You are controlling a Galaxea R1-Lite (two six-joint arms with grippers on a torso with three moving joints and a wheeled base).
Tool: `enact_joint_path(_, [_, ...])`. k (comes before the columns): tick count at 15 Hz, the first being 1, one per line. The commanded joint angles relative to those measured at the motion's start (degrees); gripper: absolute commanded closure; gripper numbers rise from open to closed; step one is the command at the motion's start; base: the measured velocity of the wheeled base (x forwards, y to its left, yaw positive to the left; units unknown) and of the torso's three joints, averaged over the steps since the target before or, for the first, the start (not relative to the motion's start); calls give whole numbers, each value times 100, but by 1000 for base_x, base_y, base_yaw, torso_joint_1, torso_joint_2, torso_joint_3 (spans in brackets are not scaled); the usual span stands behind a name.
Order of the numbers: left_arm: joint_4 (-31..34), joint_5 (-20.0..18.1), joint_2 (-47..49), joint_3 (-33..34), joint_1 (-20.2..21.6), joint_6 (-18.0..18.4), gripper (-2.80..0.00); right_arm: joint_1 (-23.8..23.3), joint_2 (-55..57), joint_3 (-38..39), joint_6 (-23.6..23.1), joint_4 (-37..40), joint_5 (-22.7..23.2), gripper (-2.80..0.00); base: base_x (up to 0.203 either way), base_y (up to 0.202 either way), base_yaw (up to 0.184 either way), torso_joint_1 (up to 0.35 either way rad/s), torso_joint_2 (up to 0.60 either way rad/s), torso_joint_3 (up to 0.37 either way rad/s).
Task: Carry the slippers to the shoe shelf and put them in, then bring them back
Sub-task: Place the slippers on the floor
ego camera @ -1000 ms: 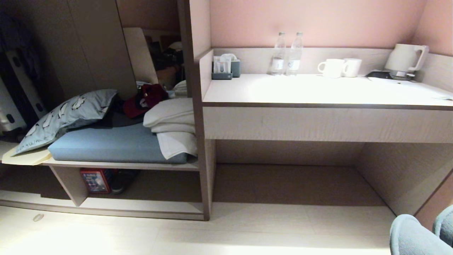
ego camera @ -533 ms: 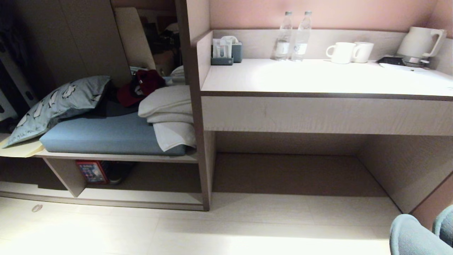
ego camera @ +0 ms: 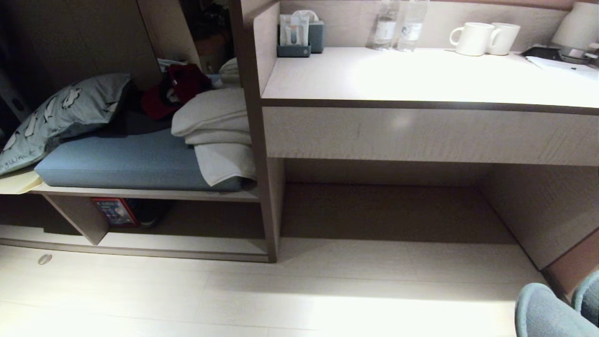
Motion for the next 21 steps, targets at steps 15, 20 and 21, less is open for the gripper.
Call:
enact_joint_path(15, [1, 1, 7, 1, 0, 3, 0, 2, 7, 1, -4, -1, 4, 0, 0, 0, 0, 4, 3, -196])
enact_joint_path(20, [1, 1, 7, 0, 0, 3, 0, 2, 7, 1, -4, -1, 4, 0, 0, 0, 0, 2, 4, -196])
enact_joint_path(21, [1, 1, 7, -8, 0, 3, 0, 2, 7, 1, -4, -1, 4, 0, 0, 0, 0, 2, 2, -202])
